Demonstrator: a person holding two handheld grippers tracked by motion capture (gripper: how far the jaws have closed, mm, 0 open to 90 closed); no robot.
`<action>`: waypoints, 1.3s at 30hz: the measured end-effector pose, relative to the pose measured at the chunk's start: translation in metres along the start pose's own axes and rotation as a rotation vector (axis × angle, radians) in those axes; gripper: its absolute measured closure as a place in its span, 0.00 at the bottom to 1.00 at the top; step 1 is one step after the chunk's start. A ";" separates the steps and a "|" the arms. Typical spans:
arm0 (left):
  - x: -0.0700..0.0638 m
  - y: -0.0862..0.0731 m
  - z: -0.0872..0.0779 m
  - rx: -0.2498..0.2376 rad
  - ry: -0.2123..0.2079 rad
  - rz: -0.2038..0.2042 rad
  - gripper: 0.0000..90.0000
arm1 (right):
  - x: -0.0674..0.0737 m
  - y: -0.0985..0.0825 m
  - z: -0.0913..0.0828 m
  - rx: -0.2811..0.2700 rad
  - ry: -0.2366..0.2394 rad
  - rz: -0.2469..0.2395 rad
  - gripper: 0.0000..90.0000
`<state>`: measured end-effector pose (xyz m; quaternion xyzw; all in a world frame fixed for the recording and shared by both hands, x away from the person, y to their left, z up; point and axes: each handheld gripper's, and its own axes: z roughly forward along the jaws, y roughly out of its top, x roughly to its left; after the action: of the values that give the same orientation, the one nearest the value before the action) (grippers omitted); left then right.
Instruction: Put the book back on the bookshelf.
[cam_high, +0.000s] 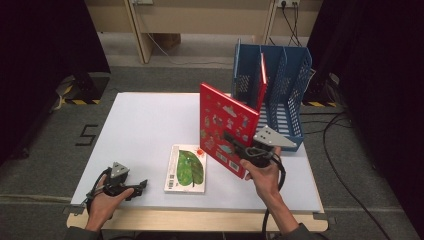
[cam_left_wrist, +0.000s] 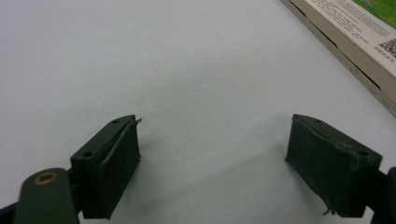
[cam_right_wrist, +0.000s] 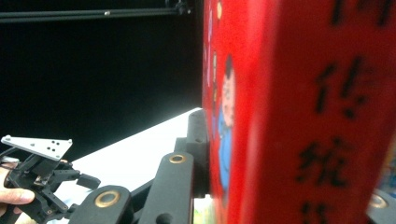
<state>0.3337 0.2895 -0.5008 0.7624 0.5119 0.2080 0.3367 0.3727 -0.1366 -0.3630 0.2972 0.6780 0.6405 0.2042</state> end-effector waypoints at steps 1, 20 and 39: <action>0.000 0.000 0.000 0.000 0.000 0.001 0.18 | -0.002 0.002 -0.007 -0.007 -0.010 0.001 0.88; 0.000 0.000 0.000 0.001 0.002 -0.002 0.17 | -0.047 0.028 -0.086 -0.101 -0.222 0.000 0.88; -0.001 0.000 0.001 -0.005 0.003 -0.006 0.17 | -0.095 0.044 -0.098 -0.093 -0.429 0.004 0.88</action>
<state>0.3341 0.2887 -0.5013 0.7597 0.5144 0.2094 0.3382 0.3847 -0.2730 -0.3203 0.4184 0.5880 0.5936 0.3561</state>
